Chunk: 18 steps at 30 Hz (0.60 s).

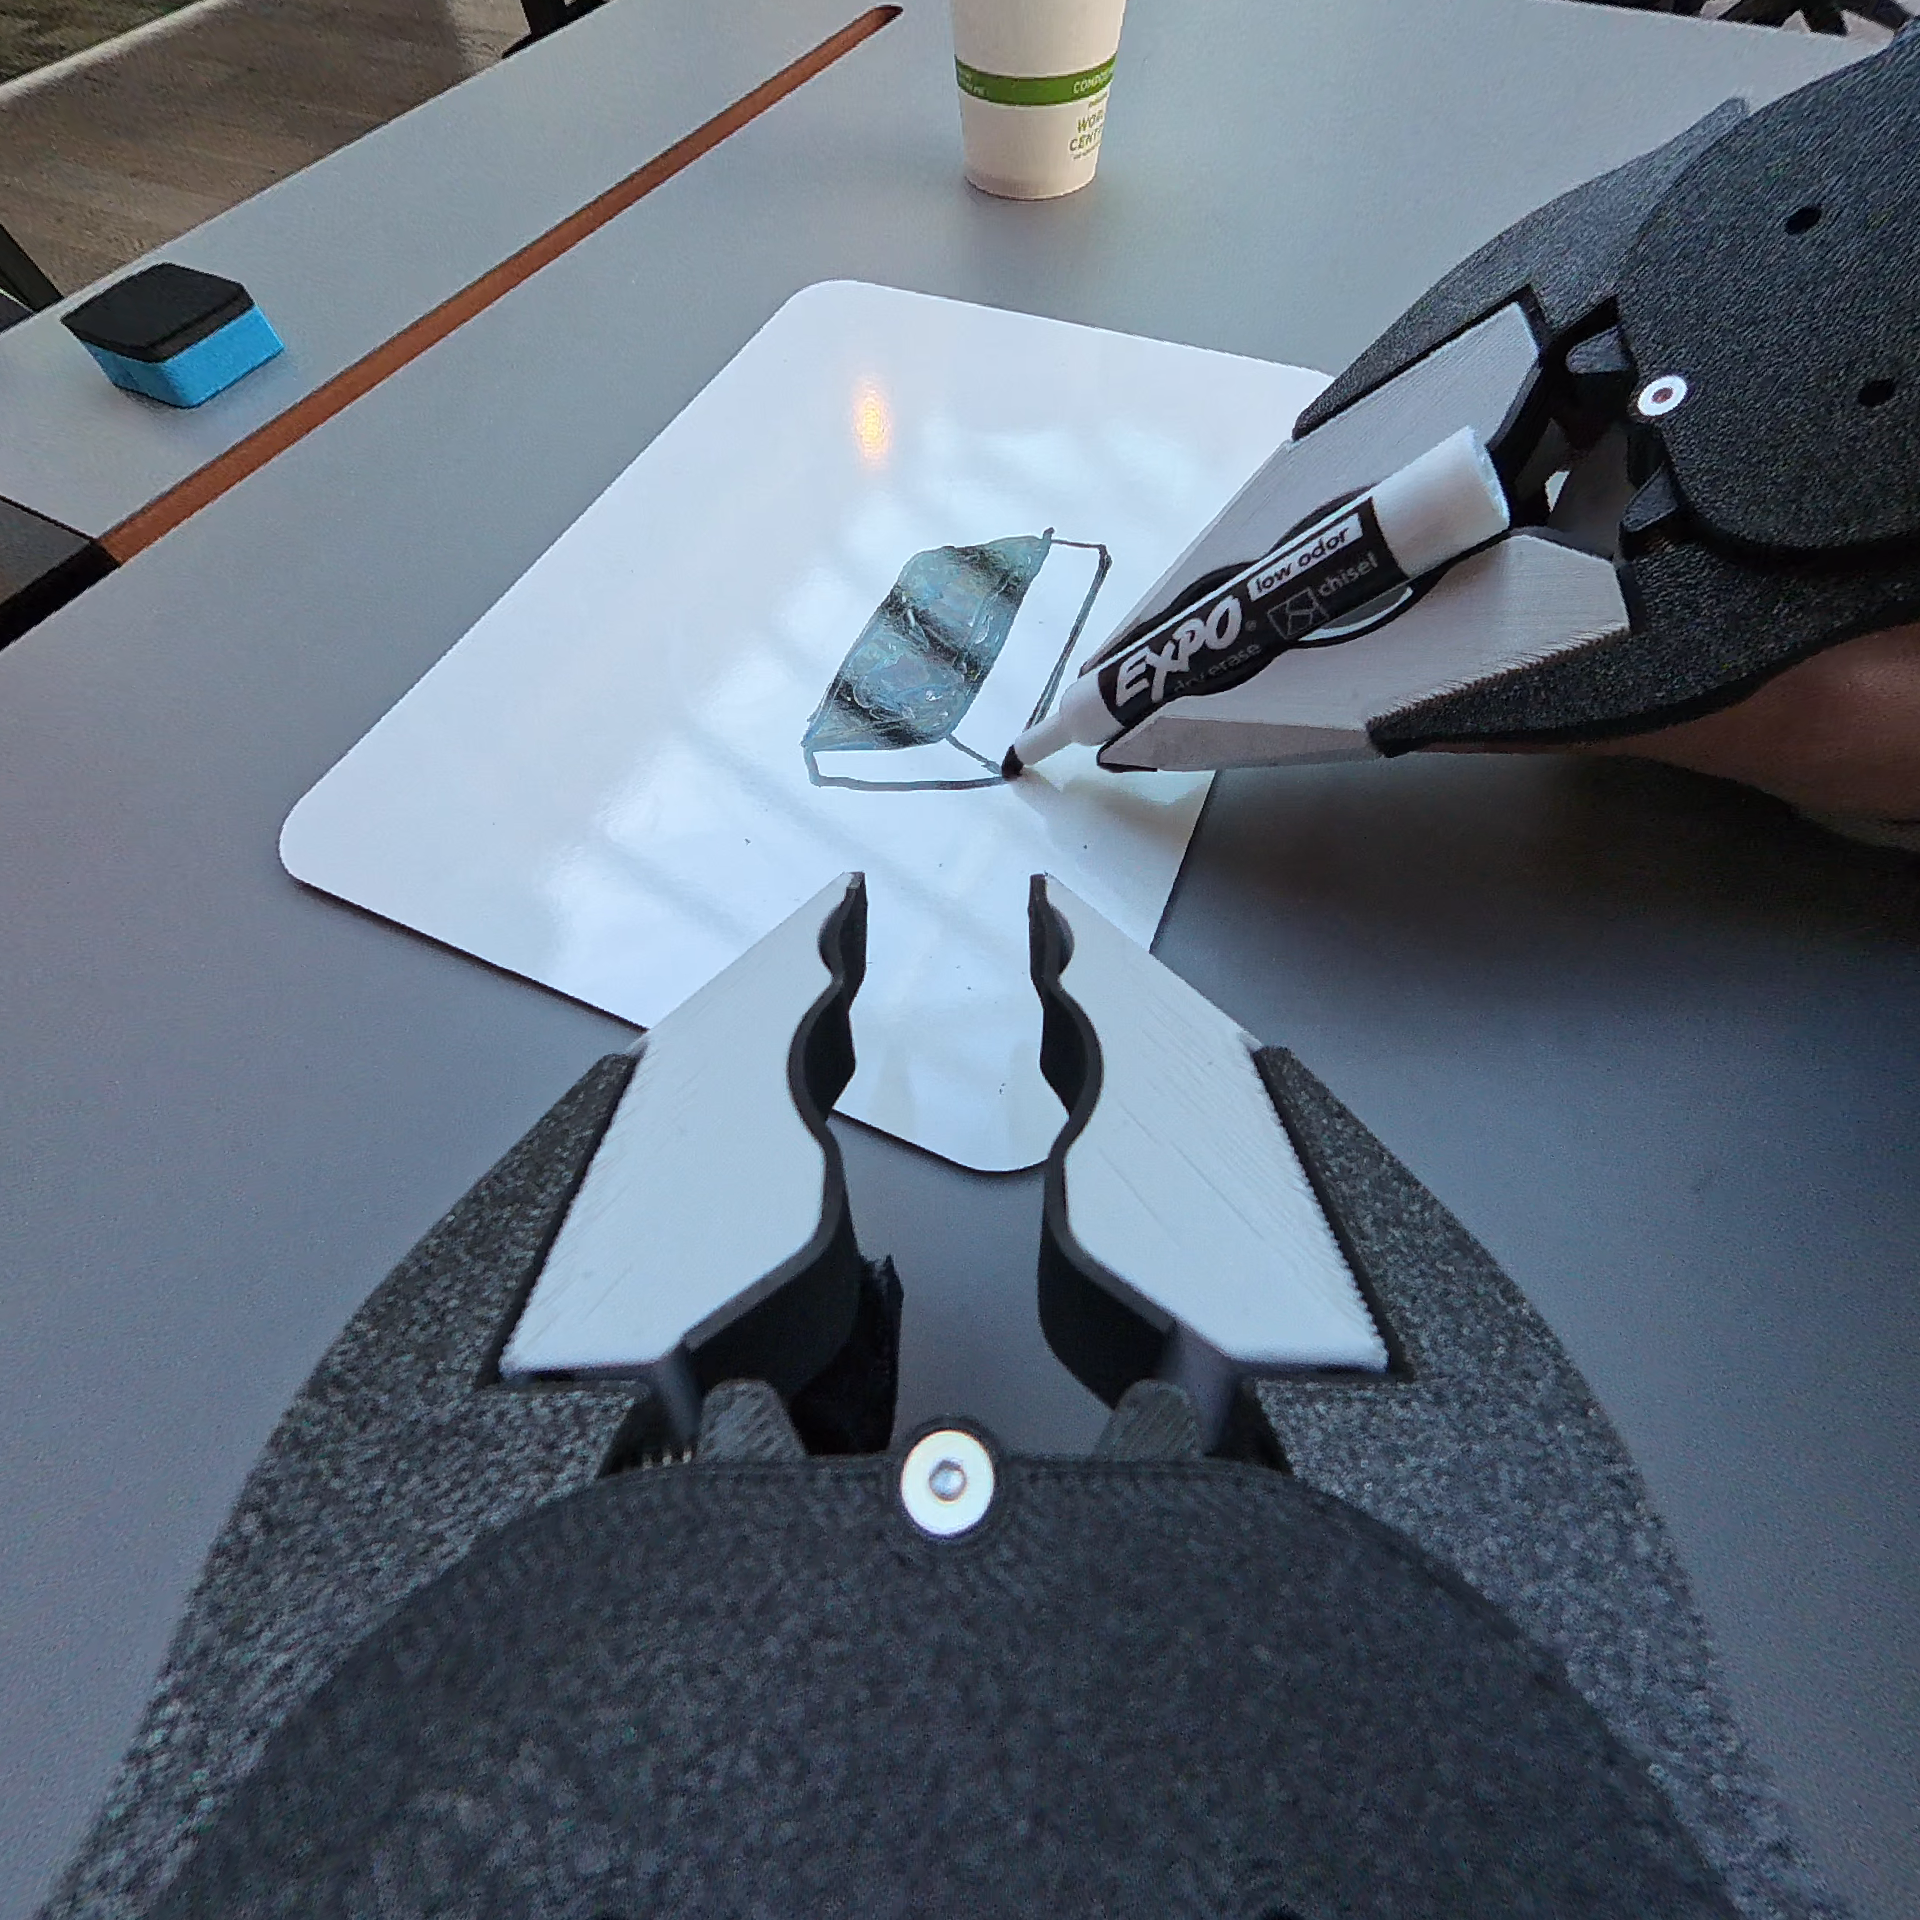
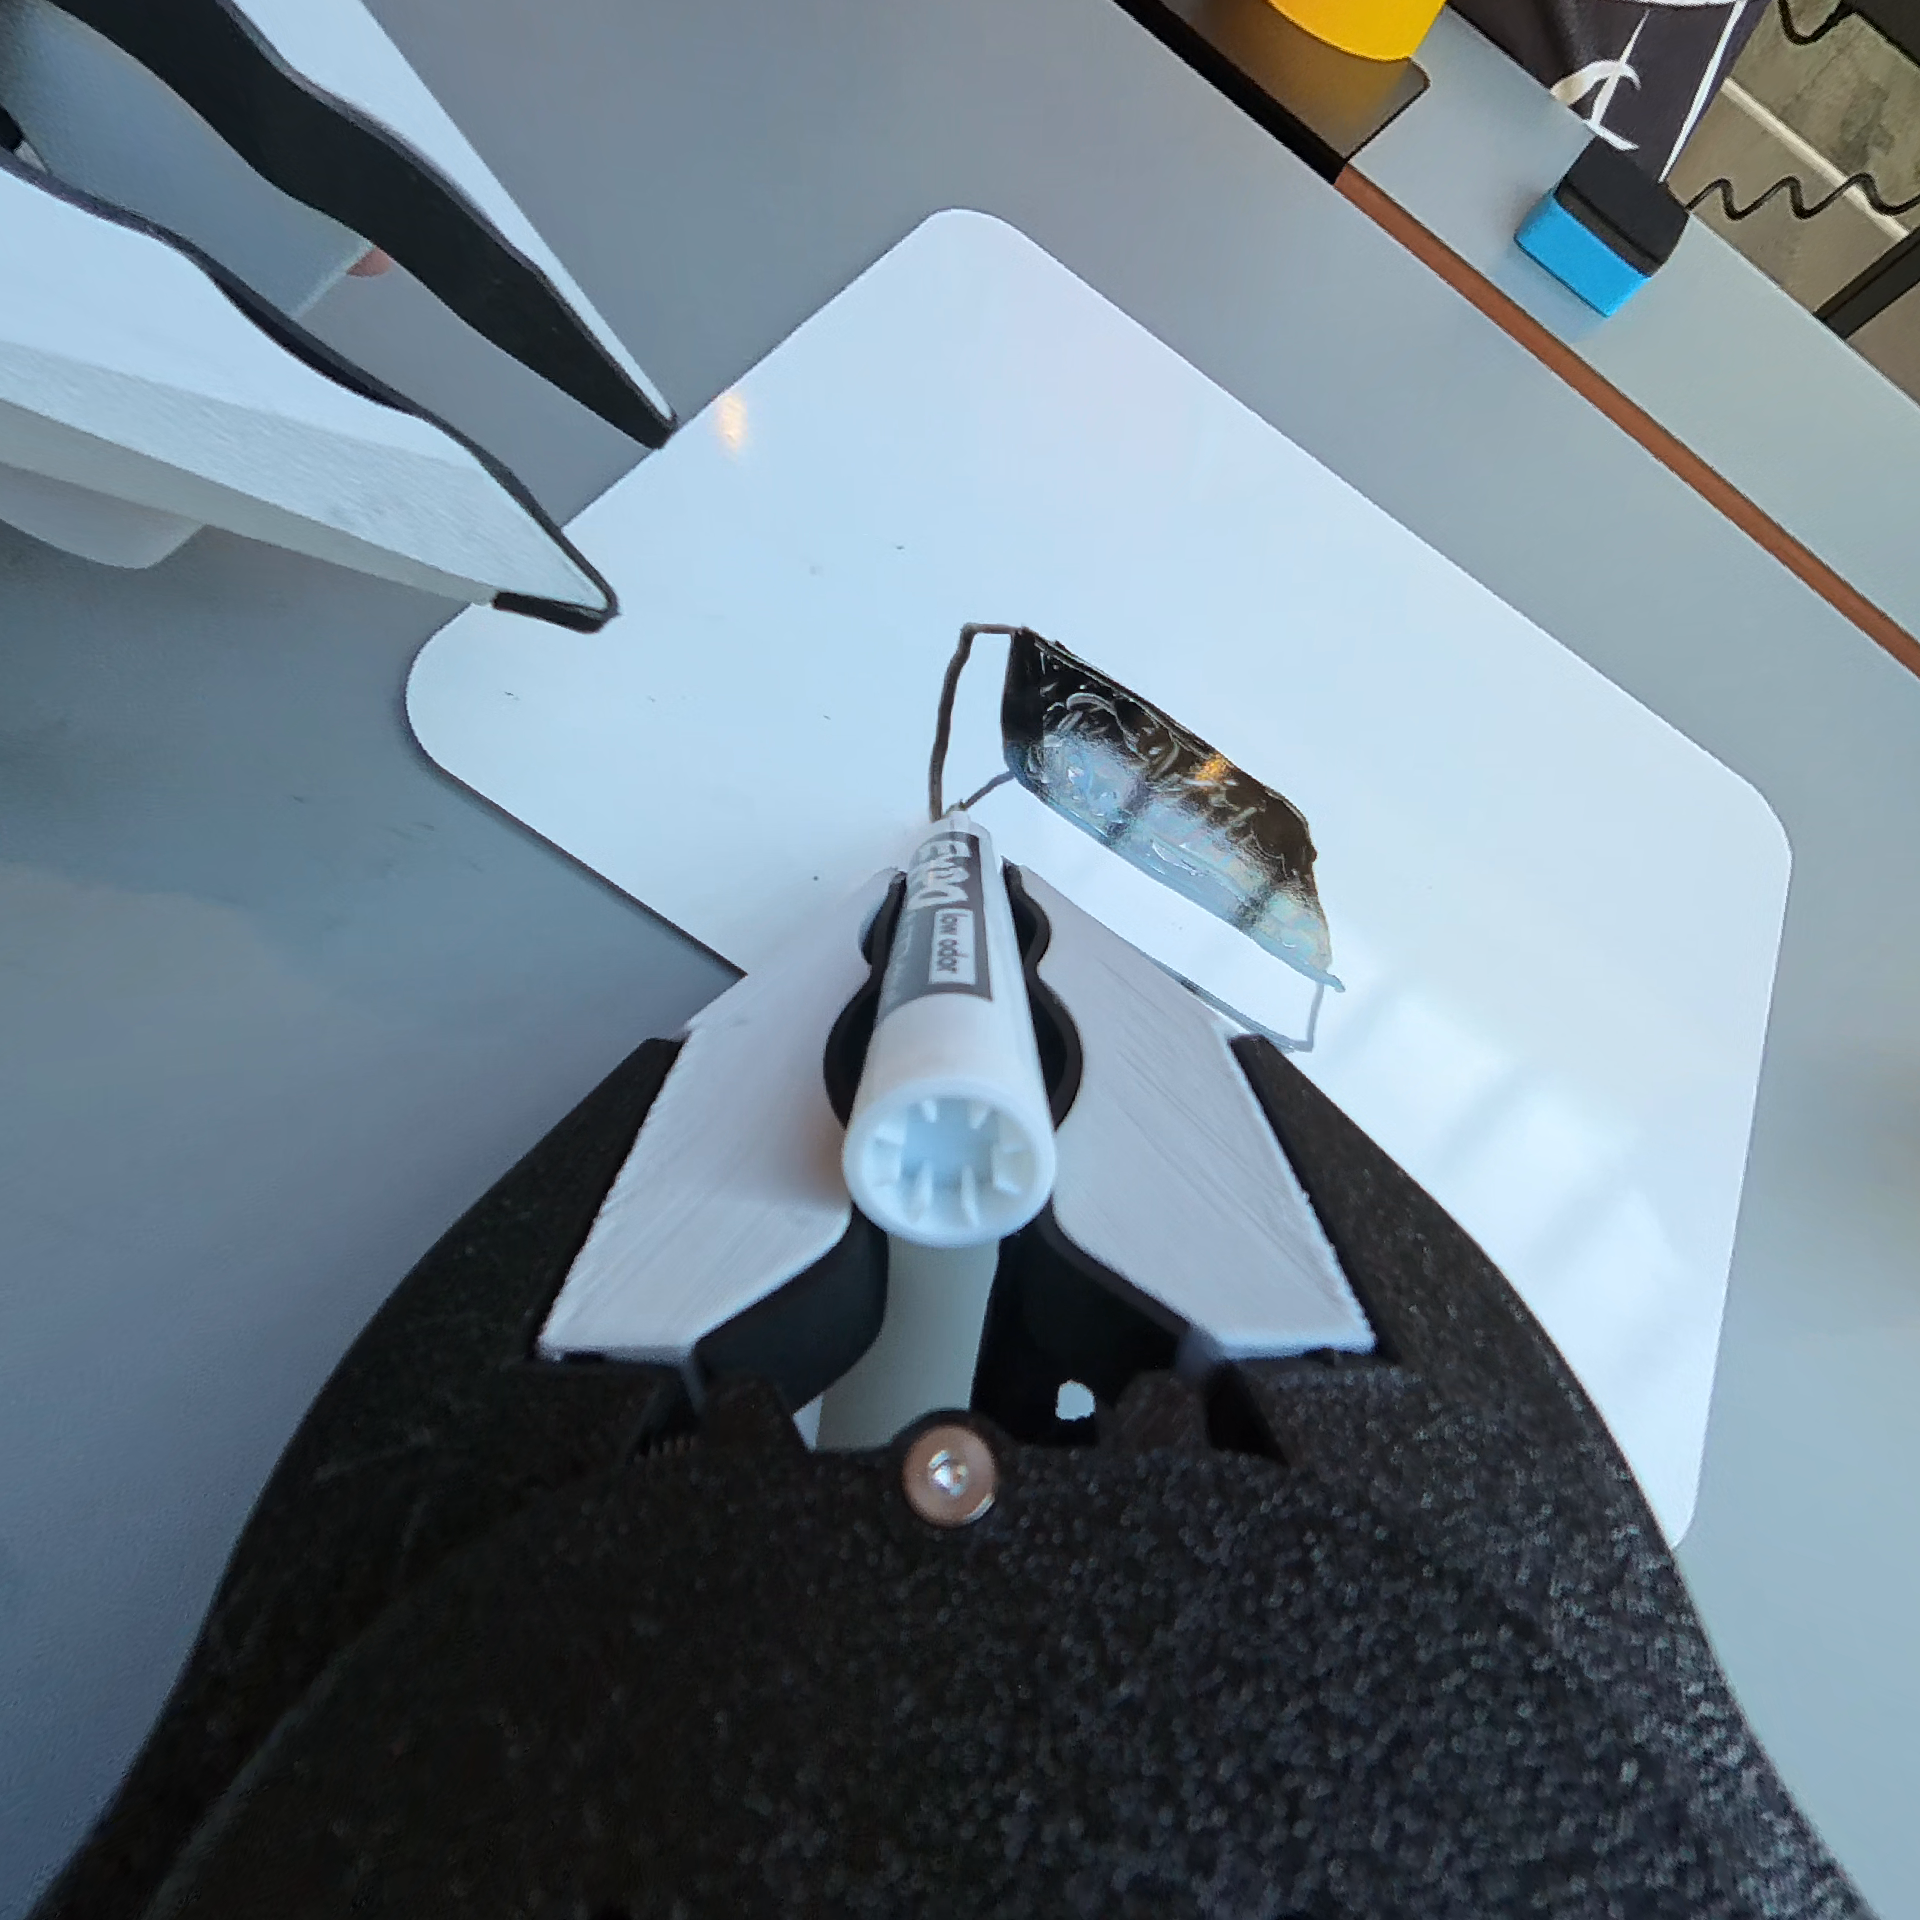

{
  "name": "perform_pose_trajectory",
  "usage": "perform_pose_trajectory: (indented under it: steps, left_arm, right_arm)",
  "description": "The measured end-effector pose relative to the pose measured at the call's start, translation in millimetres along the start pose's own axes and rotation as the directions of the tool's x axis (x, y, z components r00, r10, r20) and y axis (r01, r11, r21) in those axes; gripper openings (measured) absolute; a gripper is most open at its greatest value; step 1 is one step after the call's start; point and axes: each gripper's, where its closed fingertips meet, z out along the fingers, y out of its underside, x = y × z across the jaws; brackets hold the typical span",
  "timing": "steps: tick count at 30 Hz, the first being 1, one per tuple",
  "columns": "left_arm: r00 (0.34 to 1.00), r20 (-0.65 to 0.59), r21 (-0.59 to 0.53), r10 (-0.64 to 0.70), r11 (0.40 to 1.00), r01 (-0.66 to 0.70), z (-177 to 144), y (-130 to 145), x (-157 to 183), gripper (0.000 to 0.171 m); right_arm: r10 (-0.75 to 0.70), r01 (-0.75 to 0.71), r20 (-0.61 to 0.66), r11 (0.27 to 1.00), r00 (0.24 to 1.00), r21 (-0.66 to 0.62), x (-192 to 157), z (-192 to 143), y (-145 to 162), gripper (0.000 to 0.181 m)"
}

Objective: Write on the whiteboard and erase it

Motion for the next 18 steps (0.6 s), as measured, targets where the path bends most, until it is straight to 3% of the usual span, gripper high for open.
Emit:
perform_pose_trajectory:
  steps: [12, 18]
  left_arm:
    - [1.000, -0.001, 0.005, 0.000, 1.000, 0.000, -1, -1, 0, 0.031]
    - [1.000, -0.002, 0.006, -0.001, 1.000, 0.001, -2, 0, 1, 0.031]
  right_arm:
    - [0.039, -0.040, -0.037, 0.999, 0.999, -0.024, 19, -5, 11, 0.017]
    - [-0.006, 0.006, 0.002, 1.000, 1.000, -0.012, -2, 0, -1, 0.018]
